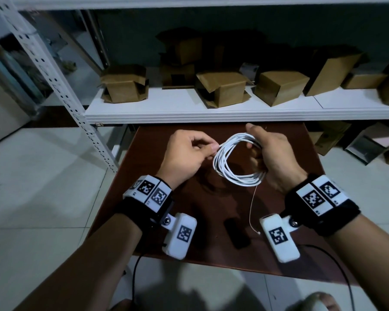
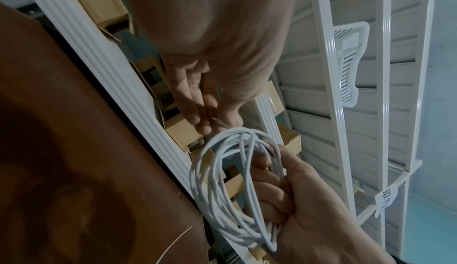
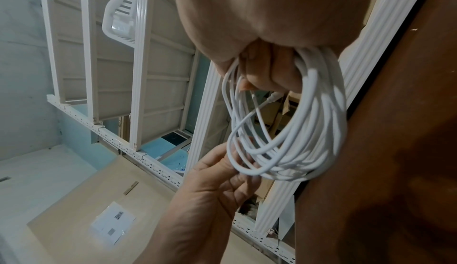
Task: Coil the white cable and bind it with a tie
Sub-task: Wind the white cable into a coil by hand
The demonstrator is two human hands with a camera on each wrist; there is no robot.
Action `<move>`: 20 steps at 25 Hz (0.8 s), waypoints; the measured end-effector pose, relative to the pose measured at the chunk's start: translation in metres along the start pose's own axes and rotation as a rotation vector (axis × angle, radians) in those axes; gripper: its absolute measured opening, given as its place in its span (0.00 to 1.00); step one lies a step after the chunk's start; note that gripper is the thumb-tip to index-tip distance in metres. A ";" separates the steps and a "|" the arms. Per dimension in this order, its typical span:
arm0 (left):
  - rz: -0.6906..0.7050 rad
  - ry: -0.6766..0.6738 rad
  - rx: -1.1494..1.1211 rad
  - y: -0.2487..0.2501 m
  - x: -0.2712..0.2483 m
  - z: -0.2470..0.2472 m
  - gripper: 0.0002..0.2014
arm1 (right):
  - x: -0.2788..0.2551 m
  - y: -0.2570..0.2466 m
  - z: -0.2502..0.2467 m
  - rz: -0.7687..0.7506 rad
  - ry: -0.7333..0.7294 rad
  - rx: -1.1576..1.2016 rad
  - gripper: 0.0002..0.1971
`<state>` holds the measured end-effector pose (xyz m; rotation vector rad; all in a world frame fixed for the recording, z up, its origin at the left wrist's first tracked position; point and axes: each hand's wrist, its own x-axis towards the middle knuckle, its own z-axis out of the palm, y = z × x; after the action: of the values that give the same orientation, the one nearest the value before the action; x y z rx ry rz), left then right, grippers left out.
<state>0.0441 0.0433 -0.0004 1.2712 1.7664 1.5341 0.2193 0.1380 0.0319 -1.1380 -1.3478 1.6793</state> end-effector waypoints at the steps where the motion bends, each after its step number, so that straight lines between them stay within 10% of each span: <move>1: 0.006 0.013 0.018 0.000 0.002 -0.002 0.07 | 0.000 0.000 0.000 -0.005 0.017 -0.019 0.24; 9: 0.006 -0.150 0.320 0.001 0.001 -0.003 0.04 | 0.005 0.002 -0.002 -0.166 0.152 -0.075 0.11; 15: 0.049 -0.297 0.515 0.001 -0.008 0.005 0.15 | -0.005 0.008 0.007 -0.186 0.021 -0.079 0.24; 20: -0.084 -0.316 -0.092 -0.002 -0.010 0.020 0.28 | -0.009 0.007 0.013 -0.248 -0.055 -0.083 0.18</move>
<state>0.0645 0.0450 -0.0091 1.2959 1.5112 1.2732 0.2105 0.1231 0.0279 -0.9325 -1.5382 1.4969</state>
